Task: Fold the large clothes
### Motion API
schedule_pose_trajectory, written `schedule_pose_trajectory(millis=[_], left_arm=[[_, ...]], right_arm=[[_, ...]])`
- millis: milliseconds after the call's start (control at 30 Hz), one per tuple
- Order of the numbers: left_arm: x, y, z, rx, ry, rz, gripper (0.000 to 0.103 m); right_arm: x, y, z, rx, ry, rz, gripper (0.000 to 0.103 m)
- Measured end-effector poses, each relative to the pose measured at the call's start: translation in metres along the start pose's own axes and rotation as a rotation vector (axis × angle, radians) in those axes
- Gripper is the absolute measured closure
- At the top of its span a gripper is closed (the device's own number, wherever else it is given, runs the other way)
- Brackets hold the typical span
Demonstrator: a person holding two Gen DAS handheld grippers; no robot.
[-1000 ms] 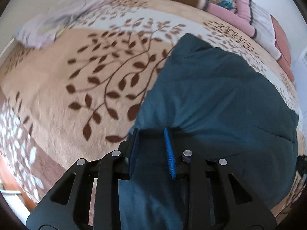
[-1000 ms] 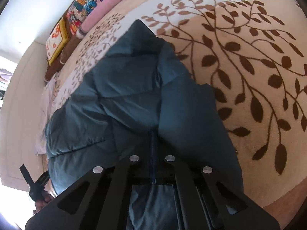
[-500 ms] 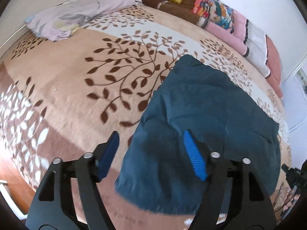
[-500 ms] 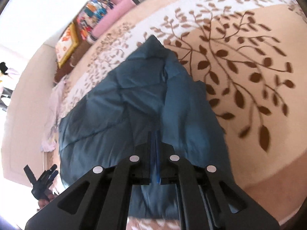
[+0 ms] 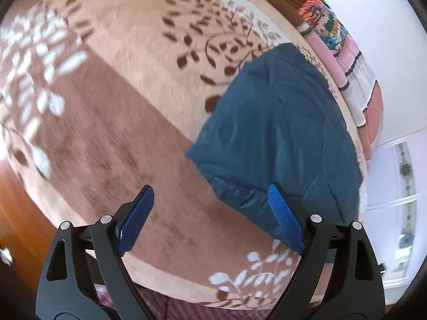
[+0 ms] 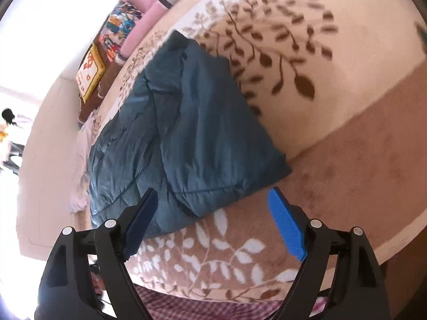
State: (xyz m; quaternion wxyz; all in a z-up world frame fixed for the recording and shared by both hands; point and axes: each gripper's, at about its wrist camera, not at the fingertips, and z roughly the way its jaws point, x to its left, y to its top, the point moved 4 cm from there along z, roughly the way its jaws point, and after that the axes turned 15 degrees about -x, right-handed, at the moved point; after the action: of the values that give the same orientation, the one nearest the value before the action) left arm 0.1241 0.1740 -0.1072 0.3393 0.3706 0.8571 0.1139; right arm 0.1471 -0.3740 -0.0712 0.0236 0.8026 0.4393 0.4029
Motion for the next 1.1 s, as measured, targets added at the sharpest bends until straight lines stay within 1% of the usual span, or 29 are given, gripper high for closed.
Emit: schedule_pose_trajectory(millis=[33, 200, 333, 367, 433, 467, 500, 533, 567, 600, 633, 667, 733, 833, 967, 1100], left_arm=[[-0.002, -0.002, 0.005, 0.012, -0.013, -0.019, 0.016], [-0.012, -0.002, 0.024, 0.015, -0.042, -0.076, 0.016], [-0.021, 0.002, 0.034, -0.004, -0.042, -0.082, 0.016], [-0.023, 0.004, 0.036, -0.009, -0.043, -0.080, 0.016], [-0.030, 0.006, 0.036, -0.032, -0.052, -0.068, 0.016], [-0.034, 0.007, 0.035, -0.043, -0.050, -0.052, 0.020], [-0.037, 0.008, 0.035, -0.054, -0.039, -0.036, 0.025], [-0.040, 0.010, 0.034, -0.072, -0.013, -0.005, 0.039], [-0.041, 0.011, 0.033, -0.079, -0.007, 0.014, 0.054], [-0.044, 0.012, 0.032, -0.084, -0.013, 0.039, 0.063], [-0.044, 0.014, 0.029, -0.089, -0.016, 0.052, 0.075], [-0.046, 0.015, 0.026, -0.096, -0.018, 0.069, 0.082], [-0.050, 0.016, 0.018, -0.112, -0.025, 0.107, 0.088], [-0.059, 0.015, 0.003, -0.151, -0.019, 0.177, 0.092], [-0.061, 0.012, -0.014, -0.168, -0.042, 0.213, 0.093], [-0.053, 0.003, -0.034, -0.152, -0.071, 0.219, 0.093]], right_arm=[[0.000, -0.003, 0.006, 0.010, -0.003, 0.013, 0.021], [-0.004, -0.010, 0.029, 0.050, -0.007, 0.079, 0.021], [-0.002, -0.009, 0.039, 0.039, 0.014, 0.118, 0.022], [-0.001, -0.008, 0.043, 0.034, 0.019, 0.128, 0.022], [-0.002, -0.005, 0.047, 0.015, 0.005, 0.136, 0.030], [-0.003, -0.005, 0.049, 0.014, 0.000, 0.142, 0.033], [-0.004, -0.004, 0.051, 0.010, -0.006, 0.145, 0.041], [-0.006, -0.003, 0.051, 0.006, -0.010, 0.146, 0.048], [-0.007, -0.003, 0.052, 0.004, -0.009, 0.150, 0.051], [-0.008, -0.003, 0.052, 0.004, -0.002, 0.157, 0.057], [-0.009, -0.003, 0.051, 0.003, 0.003, 0.160, 0.062], [-0.011, -0.003, 0.049, 0.002, 0.005, 0.154, 0.065], [-0.010, -0.003, 0.045, 0.000, 0.006, 0.123, 0.073], [-0.006, -0.005, 0.038, -0.009, 0.003, 0.091, 0.079], [-0.001, -0.008, 0.028, -0.026, 0.002, 0.057, 0.082], [0.003, -0.013, 0.014, -0.042, -0.011, 0.004, 0.083]])
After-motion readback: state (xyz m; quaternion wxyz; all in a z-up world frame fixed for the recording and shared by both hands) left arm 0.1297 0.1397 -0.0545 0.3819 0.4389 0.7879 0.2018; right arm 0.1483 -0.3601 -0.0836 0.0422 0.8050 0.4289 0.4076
